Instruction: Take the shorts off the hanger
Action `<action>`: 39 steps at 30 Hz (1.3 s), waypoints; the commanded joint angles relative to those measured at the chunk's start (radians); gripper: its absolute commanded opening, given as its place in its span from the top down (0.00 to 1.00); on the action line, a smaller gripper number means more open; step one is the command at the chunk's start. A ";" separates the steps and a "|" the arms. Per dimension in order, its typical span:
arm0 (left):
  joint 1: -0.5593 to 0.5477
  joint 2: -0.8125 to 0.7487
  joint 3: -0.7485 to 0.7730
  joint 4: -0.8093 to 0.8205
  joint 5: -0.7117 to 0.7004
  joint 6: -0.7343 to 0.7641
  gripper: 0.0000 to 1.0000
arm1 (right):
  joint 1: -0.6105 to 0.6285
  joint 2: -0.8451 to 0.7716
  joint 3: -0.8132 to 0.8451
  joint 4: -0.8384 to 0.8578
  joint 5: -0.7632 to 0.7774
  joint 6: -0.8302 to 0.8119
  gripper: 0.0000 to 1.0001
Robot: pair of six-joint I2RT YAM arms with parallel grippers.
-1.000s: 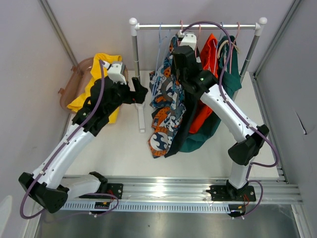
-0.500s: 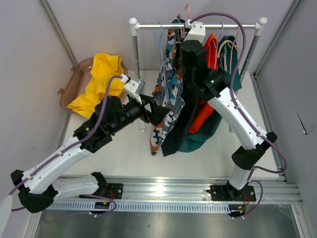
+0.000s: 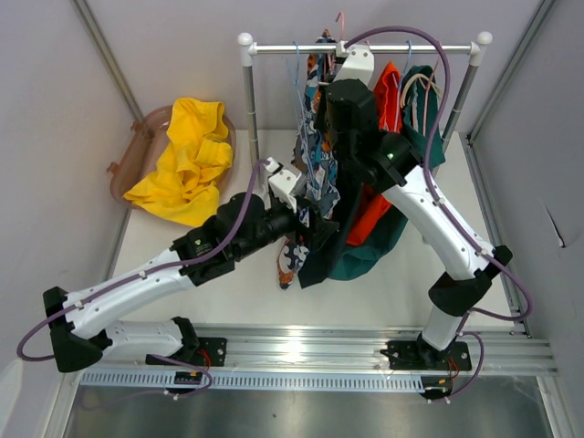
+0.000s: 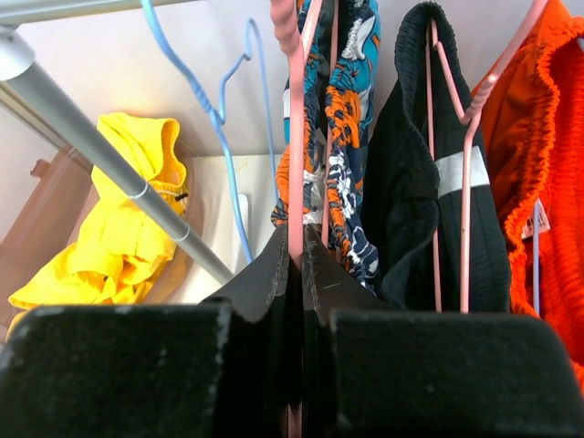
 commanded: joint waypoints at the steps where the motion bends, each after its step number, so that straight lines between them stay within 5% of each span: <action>1: -0.012 0.034 -0.009 0.072 -0.084 0.030 0.11 | 0.024 -0.092 0.044 0.022 0.041 0.009 1.00; 6: -0.020 0.083 -0.008 0.092 -0.150 0.034 0.35 | 0.055 -0.135 0.040 -0.035 0.056 0.058 1.00; 7: -0.023 0.095 -0.005 0.097 -0.152 0.034 0.79 | 0.058 -0.143 0.033 -0.041 0.059 0.064 1.00; 8: -0.026 0.103 0.001 0.091 -0.152 0.030 0.96 | 0.060 -0.149 0.026 -0.040 0.064 0.069 1.00; 9: -0.032 0.107 0.006 0.083 -0.159 0.027 1.00 | 0.060 -0.156 0.003 -0.035 0.067 0.069 1.00; 17: -0.297 0.023 -0.118 0.018 -0.276 0.016 1.00 | 0.006 -0.134 0.026 -0.040 0.044 0.066 1.00; 25: -0.552 -0.110 -0.391 -0.009 -0.446 -0.240 1.00 | -0.034 -0.089 0.125 -0.102 0.004 0.064 1.00; 30: -0.528 -0.075 -0.278 -0.081 -0.593 -0.208 1.00 | 0.006 -0.146 0.086 -0.171 -0.024 0.138 1.00; 39: -0.200 0.107 0.179 -0.126 -0.482 0.005 1.00 | 0.257 -0.307 -0.094 -0.431 0.030 0.384 1.00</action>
